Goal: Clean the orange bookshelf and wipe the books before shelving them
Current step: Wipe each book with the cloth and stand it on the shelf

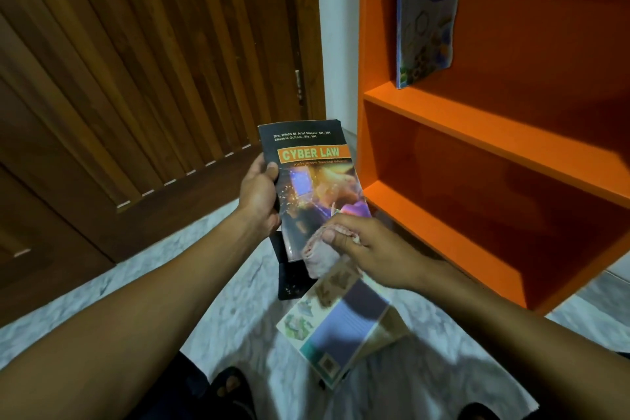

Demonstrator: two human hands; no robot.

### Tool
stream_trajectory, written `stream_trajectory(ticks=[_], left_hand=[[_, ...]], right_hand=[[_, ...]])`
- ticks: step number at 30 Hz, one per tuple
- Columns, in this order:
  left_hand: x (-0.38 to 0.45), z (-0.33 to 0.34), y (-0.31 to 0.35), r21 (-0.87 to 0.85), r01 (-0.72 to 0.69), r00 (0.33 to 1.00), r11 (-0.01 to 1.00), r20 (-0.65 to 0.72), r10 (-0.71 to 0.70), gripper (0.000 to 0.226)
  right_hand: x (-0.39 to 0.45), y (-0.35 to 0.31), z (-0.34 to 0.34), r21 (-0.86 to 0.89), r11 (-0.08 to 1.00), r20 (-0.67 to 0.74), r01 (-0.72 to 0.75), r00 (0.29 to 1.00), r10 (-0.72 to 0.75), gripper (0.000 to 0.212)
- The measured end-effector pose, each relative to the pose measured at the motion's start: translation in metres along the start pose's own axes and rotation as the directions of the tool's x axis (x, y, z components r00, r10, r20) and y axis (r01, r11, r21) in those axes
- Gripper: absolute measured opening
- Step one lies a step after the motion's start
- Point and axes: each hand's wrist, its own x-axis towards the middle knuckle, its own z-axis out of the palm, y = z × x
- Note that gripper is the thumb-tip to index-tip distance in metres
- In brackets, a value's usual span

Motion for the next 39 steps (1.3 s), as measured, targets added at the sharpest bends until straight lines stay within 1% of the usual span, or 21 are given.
stream_trajectory(ticks=[2,4,5,6,7,8,10,11,13,14,16,18,20,22,25,28,29,31,34,36,39], left_hand=[[-0.001,-0.001,0.003,0.029,-0.035,0.998,0.999,0.050,0.033,0.036],[-0.004,-0.001,0.008,0.064,-0.077,0.991,0.995,0.116,0.069,0.036],[-0.005,-0.001,0.010,0.084,-0.097,0.984,0.992,0.160,0.082,0.035],[-0.007,-0.001,0.013,0.100,-0.110,0.974,0.989,0.207,0.088,0.034],[-0.009,-0.001,0.016,0.112,-0.121,0.963,0.986,0.253,0.089,0.034],[-0.012,-0.002,0.019,0.121,-0.124,0.951,0.985,0.298,0.083,0.033],[-0.017,-0.002,0.022,0.135,-0.115,0.923,0.984,0.380,0.056,0.034],[-0.019,-0.002,0.023,0.137,-0.106,0.910,0.985,0.413,0.040,0.036],[-0.019,-0.001,0.022,0.151,-0.106,0.890,0.983,0.456,0.025,0.040],[-0.019,0.000,0.022,0.170,-0.119,0.887,0.978,0.461,0.028,0.040],[-0.019,0.002,0.024,0.237,-0.178,0.889,0.955,0.455,0.053,0.038],[-0.020,0.002,0.030,0.343,-0.258,0.875,0.903,0.480,0.067,0.037],[-0.020,0.002,0.037,0.468,-0.308,0.851,0.828,0.525,0.020,0.038],[-0.019,0.006,0.043,0.555,-0.300,0.844,0.776,0.534,-0.056,0.038],[-0.016,0.022,0.054,0.563,-0.332,0.845,0.757,0.535,-0.028,0.030],[-0.006,0.052,0.069,0.507,-0.397,0.845,0.765,0.527,0.089,0.023],[0.000,0.063,0.072,0.485,-0.419,0.842,0.767,0.524,0.128,0.023],[0.017,0.087,0.075,0.444,-0.452,0.830,0.773,0.526,0.183,0.024],[0.043,0.124,0.075,0.385,-0.491,0.809,0.782,0.534,0.245,0.024],[0.058,0.153,0.075,0.360,-0.524,0.794,0.772,0.535,0.288,0.020],[0.078,0.197,0.070,0.372,-0.537,0.801,0.757,0.506,0.319,0.017]], right_hand=[[0.001,0.008,-0.013,-0.047,0.996,0.003,-0.072,0.997,0.072,0.021],[0.000,0.024,-0.026,-0.086,0.978,-0.120,-0.189,0.977,0.178,0.021],[0.000,0.033,-0.032,-0.079,0.955,-0.212,-0.285,0.941,0.263,0.021],[-0.001,0.036,-0.038,-0.047,0.929,-0.299,-0.368,0.893,0.338,0.026],[-0.001,0.039,-0.043,0.021,0.910,-0.338,-0.414,0.854,0.396,0.030],[-0.001,0.040,-0.048,0.114,0.897,-0.330,-0.426,0.836,0.439,0.028],[0.000,0.035,-0.053,0.335,0.854,-0.194,-0.398,0.857,0.477,0.015],[-0.001,0.035,-0.053,0.418,0.819,-0.124,-0.392,0.869,0.479,0.016],[-0.001,0.037,-0.052,0.460,0.779,-0.052,-0.426,0.863,0.502,0.027],[-0.001,0.037,-0.052,0.468,0.774,-0.059,-0.427,0.859,0.509,0.028],[0.002,0.035,-0.056,0.507,0.774,-0.128,-0.380,0.854,0.504,0.015],[0.006,0.028,-0.065,0.520,0.790,-0.207,-0.326,0.849,0.486,0.012],[0.012,0.017,-0.079,0.487,0.824,-0.263,-0.290,0.851,0.455,0.013],[0.017,0.009,-0.097,0.459,0.847,-0.313,-0.270,0.843,0.438,0.013],[0.028,-0.003,-0.122,0.467,0.854,-0.373,-0.231,0.824,0.427,0.012],[0.050,-0.012,-0.145,0.430,0.886,-0.522,-0.175,0.752,0.402,0.010],[0.059,-0.015,-0.153,0.410,0.900,-0.590,-0.150,0.709,0.387,0.009],[0.073,-0.021,-0.169,0.359,0.925,-0.707,-0.126,0.610,0.358,0.018],[0.080,-0.019,-0.191,0.297,0.948,-0.802,-0.113,0.509,0.312,0.020],[0.080,-0.016,-0.199,0.278,0.956,-0.833,-0.095,0.472,0.289,0.014],[0.078,-0.006,-0.209,0.285,0.955,-0.840,-0.084,0.458,0.291,0.009]])
